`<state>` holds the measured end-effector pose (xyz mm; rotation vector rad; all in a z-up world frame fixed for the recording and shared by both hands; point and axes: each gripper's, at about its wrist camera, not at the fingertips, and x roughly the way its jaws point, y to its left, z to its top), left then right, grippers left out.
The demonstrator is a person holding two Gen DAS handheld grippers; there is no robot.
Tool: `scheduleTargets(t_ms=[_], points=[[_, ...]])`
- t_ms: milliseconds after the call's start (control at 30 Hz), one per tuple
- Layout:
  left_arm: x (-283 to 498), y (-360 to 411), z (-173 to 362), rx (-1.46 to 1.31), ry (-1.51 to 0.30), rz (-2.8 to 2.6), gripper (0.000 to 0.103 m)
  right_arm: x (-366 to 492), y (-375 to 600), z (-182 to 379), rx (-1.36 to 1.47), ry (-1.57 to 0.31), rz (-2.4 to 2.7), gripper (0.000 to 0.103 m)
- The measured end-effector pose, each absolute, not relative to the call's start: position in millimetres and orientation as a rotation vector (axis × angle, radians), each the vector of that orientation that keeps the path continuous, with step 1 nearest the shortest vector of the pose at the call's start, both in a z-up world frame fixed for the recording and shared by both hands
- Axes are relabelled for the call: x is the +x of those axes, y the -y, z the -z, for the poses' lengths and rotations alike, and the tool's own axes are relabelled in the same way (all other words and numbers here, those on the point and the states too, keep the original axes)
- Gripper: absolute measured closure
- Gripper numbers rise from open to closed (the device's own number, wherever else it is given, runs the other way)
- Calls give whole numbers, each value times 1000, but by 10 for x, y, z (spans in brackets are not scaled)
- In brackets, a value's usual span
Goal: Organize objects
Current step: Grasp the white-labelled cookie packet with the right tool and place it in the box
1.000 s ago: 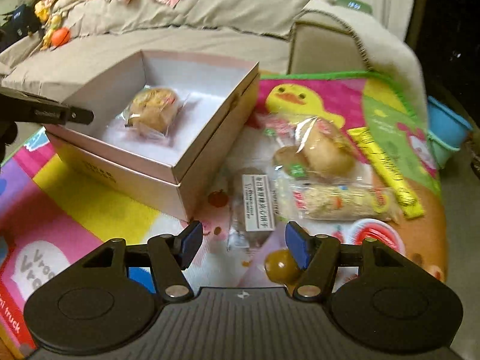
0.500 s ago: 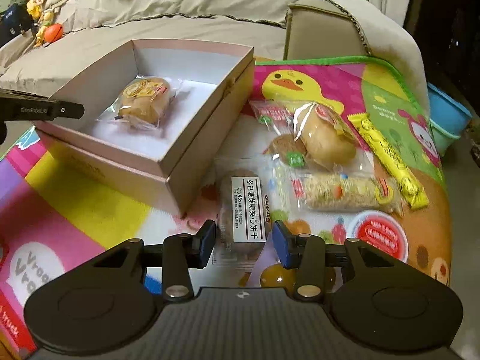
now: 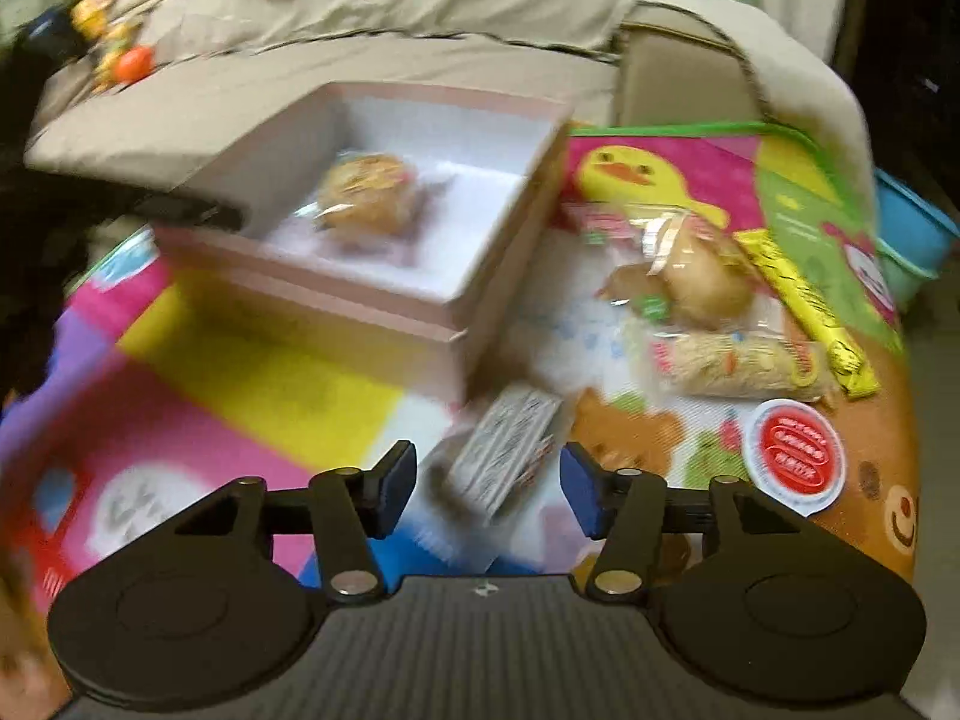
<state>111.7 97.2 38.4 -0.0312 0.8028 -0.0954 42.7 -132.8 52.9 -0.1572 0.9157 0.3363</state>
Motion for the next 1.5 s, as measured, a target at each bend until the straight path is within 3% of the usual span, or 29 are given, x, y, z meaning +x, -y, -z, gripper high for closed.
scheduleTargets(t_ms=[167,233,467,533,567,700,767,900,1033,1100,1233,1500], points=[[1130,-993,-371,-49,-803,98,91,662,1331,-396,-87,-938,-304,47],[1128,-1002,-373,-54,-804,98,91,583,1251,-391,-163,-920,-311,57],[1100,-1016,-352,-83,-794,88,91,288,1420,-517,-173,-955,-324,72],[1087,-1028,-347,-95,-791,86,91,213,1515,-616,-151,-943,-310,98],[1087,-1031,-349,-98,-791,84,91,189,1562,-672,-138,-941,-309,101],[1083,-1018,-355,-102,-794,79,91,144,1680,-833,-110,-915,-303,100],[1082,-1013,-354,-99,-795,80,90,144,1715,-837,-89,-917,-298,92],[1069,-1003,-357,-88,-798,81,90,194,1631,-640,-51,-945,-303,63],[1065,-998,-357,-84,-800,82,90,252,1508,-498,-55,-960,-314,54],[1064,-997,-357,-82,-798,82,90,253,1374,-417,-129,-939,-302,54],[1070,-1021,-355,-86,-794,86,90,209,1230,-417,-219,-922,-312,69],[1104,-1039,-349,-107,-786,89,91,88,1536,-950,-85,-896,-334,73]])
